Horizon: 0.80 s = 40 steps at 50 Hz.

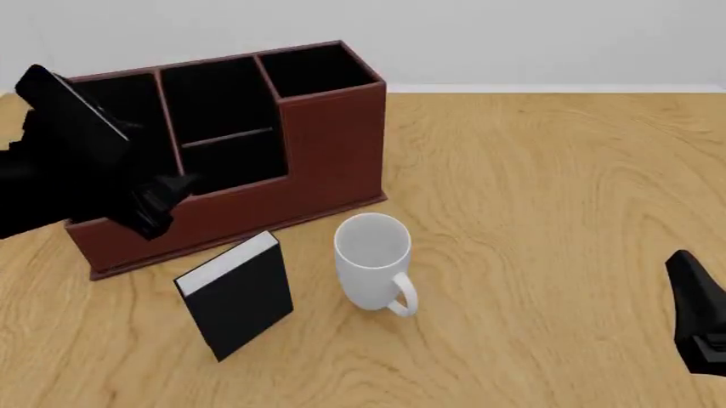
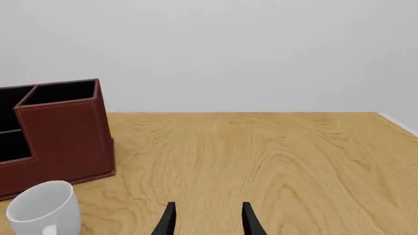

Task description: Pick up the book and place it in the front compartment of the caddy.

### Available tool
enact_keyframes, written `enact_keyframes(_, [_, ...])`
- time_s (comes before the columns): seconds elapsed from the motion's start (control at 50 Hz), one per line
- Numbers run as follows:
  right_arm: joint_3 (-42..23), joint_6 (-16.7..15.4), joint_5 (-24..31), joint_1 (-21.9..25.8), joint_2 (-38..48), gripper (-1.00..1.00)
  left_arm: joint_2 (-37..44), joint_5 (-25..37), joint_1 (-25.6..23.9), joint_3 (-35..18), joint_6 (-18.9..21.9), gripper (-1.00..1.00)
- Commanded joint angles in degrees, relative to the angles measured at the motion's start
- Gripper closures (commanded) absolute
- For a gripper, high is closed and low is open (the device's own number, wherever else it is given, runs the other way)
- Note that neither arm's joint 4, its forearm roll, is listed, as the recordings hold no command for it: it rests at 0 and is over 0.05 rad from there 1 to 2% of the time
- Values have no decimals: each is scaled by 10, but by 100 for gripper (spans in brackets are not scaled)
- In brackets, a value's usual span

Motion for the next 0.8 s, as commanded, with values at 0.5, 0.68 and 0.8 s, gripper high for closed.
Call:
enact_keyframes(0.5, [0,0,-2,0,2,-100,20,164,-73,-81,-18,-100])
enact_keyframes(0.68, [0,0,-2,0,2,-100,30,178,-121,-77,-39,-100])
enact_keyframes(0.8, [0,0,-3,1,3,-100,39,195,-136,-89,-52,-100])
